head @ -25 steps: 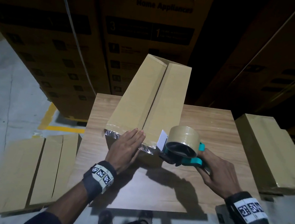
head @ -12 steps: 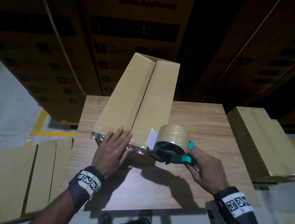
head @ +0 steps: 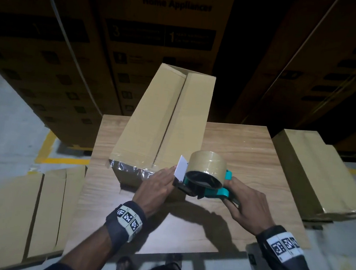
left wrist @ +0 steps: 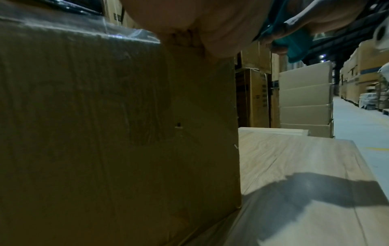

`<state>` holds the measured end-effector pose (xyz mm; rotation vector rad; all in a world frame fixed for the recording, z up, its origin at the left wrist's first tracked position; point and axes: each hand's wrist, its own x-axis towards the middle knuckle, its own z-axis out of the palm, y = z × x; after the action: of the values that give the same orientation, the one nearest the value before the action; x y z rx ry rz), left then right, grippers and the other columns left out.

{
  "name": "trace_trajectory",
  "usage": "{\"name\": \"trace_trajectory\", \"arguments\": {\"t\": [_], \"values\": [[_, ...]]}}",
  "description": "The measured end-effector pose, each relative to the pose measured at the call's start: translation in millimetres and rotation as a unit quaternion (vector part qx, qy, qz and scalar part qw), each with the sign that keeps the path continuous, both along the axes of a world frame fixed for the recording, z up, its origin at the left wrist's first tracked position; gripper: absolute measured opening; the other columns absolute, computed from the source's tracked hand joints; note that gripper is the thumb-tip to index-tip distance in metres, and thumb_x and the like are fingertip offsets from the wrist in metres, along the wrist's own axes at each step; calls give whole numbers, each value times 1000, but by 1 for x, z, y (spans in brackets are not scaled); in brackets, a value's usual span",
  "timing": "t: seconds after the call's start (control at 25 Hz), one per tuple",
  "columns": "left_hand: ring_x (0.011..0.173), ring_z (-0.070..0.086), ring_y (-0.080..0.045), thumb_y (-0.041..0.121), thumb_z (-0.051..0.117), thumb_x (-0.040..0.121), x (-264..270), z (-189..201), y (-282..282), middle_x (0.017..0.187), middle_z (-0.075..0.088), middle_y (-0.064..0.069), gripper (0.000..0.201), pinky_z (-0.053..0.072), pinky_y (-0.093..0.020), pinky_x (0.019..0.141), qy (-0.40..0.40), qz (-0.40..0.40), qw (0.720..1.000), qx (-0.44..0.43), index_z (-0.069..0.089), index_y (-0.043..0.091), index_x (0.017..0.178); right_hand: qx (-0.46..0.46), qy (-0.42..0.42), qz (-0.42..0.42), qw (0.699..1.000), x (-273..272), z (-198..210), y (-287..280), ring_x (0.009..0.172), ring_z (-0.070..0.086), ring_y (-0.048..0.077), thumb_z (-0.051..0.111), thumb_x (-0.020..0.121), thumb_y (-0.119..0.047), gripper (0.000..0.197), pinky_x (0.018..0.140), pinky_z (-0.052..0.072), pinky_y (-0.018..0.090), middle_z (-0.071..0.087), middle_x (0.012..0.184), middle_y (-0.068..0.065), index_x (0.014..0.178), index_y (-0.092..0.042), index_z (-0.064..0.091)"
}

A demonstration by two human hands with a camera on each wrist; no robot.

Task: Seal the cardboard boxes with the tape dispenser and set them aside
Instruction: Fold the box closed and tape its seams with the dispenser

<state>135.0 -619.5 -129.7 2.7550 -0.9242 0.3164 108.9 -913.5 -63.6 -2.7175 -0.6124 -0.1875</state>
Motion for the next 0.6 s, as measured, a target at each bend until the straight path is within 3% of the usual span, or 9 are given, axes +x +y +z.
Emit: {"name": "trace_trajectory", "arguments": {"t": [0.12, 0.24, 0.32, 0.44, 0.48, 0.6], "values": [[118, 68, -24, -4, 94, 54, 1, 0, 1, 124, 72, -10, 73, 47, -40, 109, -1, 4, 1000, 10, 73, 11, 122, 12, 19, -3, 1000, -3, 5, -7, 78, 66, 10, 81, 82, -20, 63, 56, 59, 38, 68, 107, -12, 132, -41, 49], [131, 60, -22, -20, 79, 51, 0, 0, 1, 143, 61, -11, 97, 36, -43, 112, -4, 16, 1000, 3, 60, 10, 142, 0, 23, -24, 999, -13, 16, -35, 77, 67, 11, 84, 80, -16, 62, 55, 58, 39, 69, 106, -11, 129, -37, 52], [133, 57, -23, -20, 66, 58, -1, -1, 3, 147, 57, -11, 94, 35, -45, 113, -8, 10, 1000, -9, 55, 9, 146, -22, 23, -40, 999, -27, 20, -63, 73, 66, 12, 86, 77, -13, 61, 55, 58, 40, 69, 102, -9, 124, -36, 53], [133, 58, -22, -15, 47, 71, 0, 1, 1, 146, 58, -10, 77, 33, -39, 116, -13, -4, 1000, -17, 57, 8, 144, -51, 5, -64, 997, -47, 27, -98, 71, 66, 20, 88, 71, -6, 64, 55, 57, 43, 69, 99, -3, 119, -31, 55], [133, 58, -22, -14, 49, 69, 0, 1, 1, 146, 57, -10, 79, 33, -39, 116, -7, -3, 1000, -18, 57, 8, 144, -54, 0, -69, 996, -51, 28, -104, 70, 66, 22, 89, 69, -4, 64, 55, 57, 44, 71, 98, 0, 118, -28, 56], [136, 55, -22, -22, 74, 51, 1, -3, 1, 149, 54, -10, 103, 32, -44, 116, 33, 11, 999, -16, 53, 9, 148, -93, -7, -53, 994, -52, 14, -103, 69, 64, 22, 89, 66, -6, 58, 55, 56, 42, 69, 98, 2, 114, -22, 61]]}}
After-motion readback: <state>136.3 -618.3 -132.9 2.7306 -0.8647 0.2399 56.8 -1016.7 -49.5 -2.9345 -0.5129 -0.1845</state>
